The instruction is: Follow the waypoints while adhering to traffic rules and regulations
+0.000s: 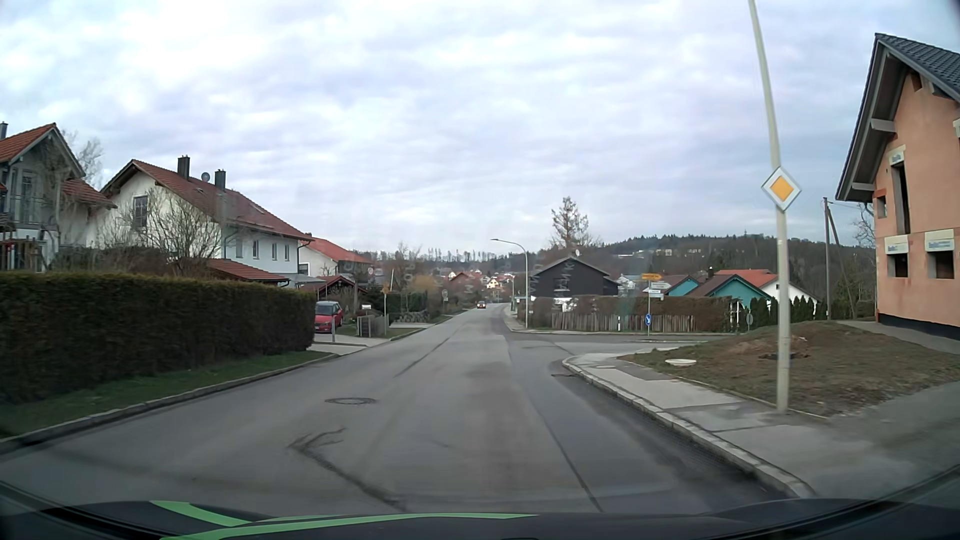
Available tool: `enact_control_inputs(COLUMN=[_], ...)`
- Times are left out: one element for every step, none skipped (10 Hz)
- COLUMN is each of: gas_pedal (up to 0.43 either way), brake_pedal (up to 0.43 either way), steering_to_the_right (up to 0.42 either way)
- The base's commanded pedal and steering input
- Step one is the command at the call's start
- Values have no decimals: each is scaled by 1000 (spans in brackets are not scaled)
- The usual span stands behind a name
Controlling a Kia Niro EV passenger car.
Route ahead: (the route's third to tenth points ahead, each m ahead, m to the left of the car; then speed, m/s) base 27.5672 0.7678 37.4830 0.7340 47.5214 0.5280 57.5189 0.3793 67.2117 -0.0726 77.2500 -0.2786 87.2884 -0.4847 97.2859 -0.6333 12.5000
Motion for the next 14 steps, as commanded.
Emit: enact_control_inputs(gas_pedal=[0, 0, 0, 0, 0, 0, 0, 0, 0, 0, 0, 0, 0, 0], brake_pedal=[104, 104, 104, 104, 104, 104, 104, 98, 98, 98, 98, 98, 98, 98], steering_to_the_right=[2, 2, 2, 2, 2, 2, 3, 3, 3, 3, 3, 3, 3, 3])
